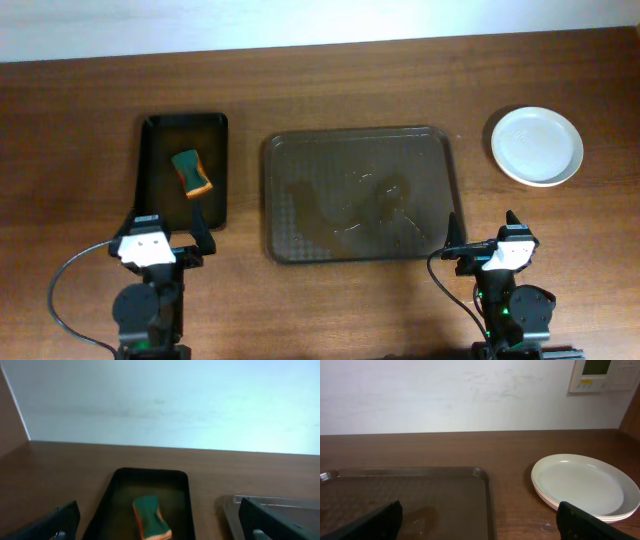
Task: Clean dirty plates on tray and stack at the side
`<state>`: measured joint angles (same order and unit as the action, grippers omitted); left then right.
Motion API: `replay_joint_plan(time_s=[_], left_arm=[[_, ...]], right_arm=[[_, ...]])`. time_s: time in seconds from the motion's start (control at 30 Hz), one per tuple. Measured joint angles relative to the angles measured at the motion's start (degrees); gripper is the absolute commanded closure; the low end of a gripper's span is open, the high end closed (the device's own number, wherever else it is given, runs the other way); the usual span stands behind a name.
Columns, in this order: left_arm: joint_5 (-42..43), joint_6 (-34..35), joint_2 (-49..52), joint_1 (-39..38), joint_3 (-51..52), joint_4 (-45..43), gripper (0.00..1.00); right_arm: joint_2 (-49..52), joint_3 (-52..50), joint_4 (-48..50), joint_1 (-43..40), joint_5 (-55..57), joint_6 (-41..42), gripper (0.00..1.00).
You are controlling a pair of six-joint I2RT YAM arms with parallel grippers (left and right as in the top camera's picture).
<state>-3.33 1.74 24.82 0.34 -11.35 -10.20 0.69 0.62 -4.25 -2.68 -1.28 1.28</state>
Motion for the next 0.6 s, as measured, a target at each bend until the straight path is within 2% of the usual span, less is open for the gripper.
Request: replay_joint_plan(time_s=[0.17, 0.47, 0.6], left_arm=[[3.3, -0.9, -6.4, 0.0, 3.7, -1.0, 0.0], [4.5, -0.9, -7.7, 0.0, 4.4, -1.0, 0.0], [4.5, -0.9, -11.8, 0.0, 4.5, 0.4, 0.0]], right_arm=[[0.0, 0.0, 0.0, 0.0, 0.0, 0.0, 0.02], [0.0, 0.0, 0.0, 0.0, 0.0, 0.0, 0.02], [0.0, 0.0, 0.0, 0.0, 0.0, 0.0, 0.02]])
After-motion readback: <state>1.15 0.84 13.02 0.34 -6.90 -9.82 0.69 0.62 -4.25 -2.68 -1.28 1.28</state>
